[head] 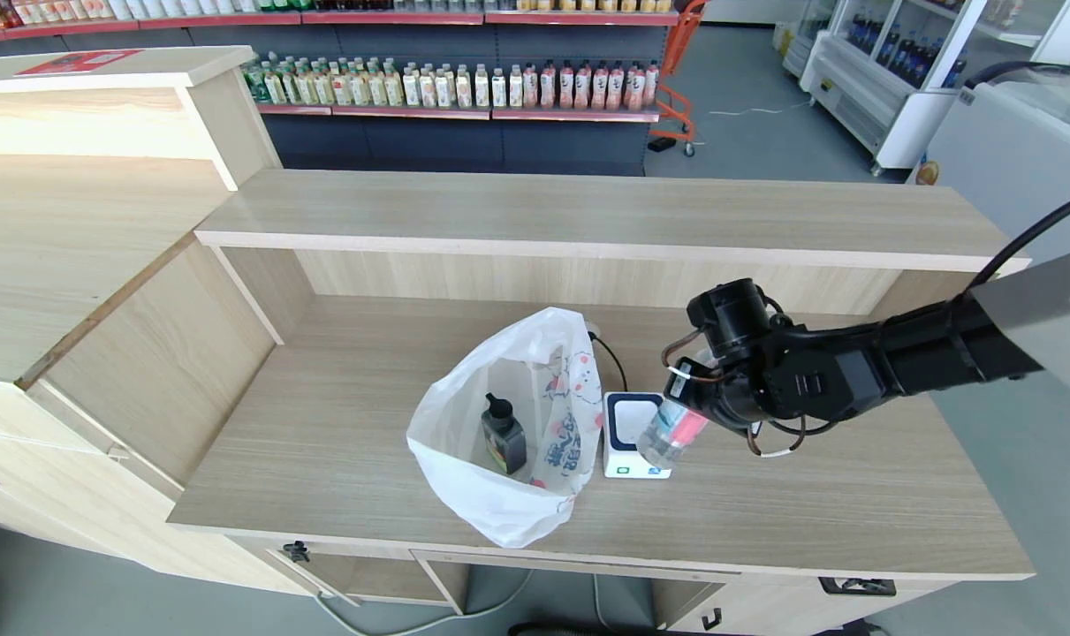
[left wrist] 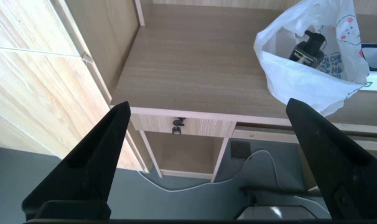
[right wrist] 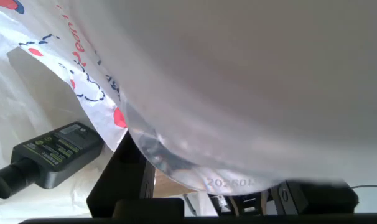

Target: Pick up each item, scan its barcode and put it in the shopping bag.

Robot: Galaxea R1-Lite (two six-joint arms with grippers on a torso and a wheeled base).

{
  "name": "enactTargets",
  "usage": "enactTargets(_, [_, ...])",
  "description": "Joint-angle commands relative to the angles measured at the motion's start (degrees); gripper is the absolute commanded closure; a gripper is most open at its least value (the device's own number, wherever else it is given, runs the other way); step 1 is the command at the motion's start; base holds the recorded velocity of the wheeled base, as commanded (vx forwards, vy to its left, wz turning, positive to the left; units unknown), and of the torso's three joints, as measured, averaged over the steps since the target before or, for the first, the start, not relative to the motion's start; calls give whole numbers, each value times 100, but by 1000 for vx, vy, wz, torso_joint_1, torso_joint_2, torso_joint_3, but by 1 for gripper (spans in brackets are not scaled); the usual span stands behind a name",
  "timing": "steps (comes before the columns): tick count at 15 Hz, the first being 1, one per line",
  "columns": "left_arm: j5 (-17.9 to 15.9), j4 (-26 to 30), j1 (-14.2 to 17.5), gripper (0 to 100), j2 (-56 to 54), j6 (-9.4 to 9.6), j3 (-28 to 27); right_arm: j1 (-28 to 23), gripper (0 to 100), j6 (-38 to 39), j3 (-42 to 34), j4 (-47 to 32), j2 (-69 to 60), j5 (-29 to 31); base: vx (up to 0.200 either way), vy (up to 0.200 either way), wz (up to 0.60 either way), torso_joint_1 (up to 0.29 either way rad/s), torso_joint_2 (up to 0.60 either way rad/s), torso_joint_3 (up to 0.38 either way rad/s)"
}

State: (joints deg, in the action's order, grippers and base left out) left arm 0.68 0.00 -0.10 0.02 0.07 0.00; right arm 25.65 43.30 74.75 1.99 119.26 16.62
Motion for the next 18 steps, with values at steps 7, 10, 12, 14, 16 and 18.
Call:
enactTargets(7, [2, 0, 1, 0, -2, -7, 0, 133, 100, 196, 734, -383, 458, 35, 0, 0, 0, 0, 0, 0])
enactTargets(10, [2, 0, 1, 0, -2, -7, 0, 98, 100, 187, 839, -392, 590, 184, 0, 0, 0, 0, 0, 0])
enactTargets(12, [2, 0, 1, 0, -2, -7, 0, 98, 100, 187, 909, -383, 598, 184, 0, 0, 0, 0, 0, 0])
enactTargets(14, [2, 0, 1, 0, -2, -7, 0, 98, 100, 196, 1103, -374, 590, 175, 0, 0, 0, 0, 0, 0])
enactTargets(16, [2, 0, 1, 0, -2, 1, 0, 98, 100, 196, 1120, -374, 546, 175, 0, 0, 0, 0, 0, 0])
enactTargets(18, [2, 0, 1, 0, -2, 1, 0, 107, 100, 196, 1120, -357, 510, 175, 0, 0, 0, 0, 0, 0])
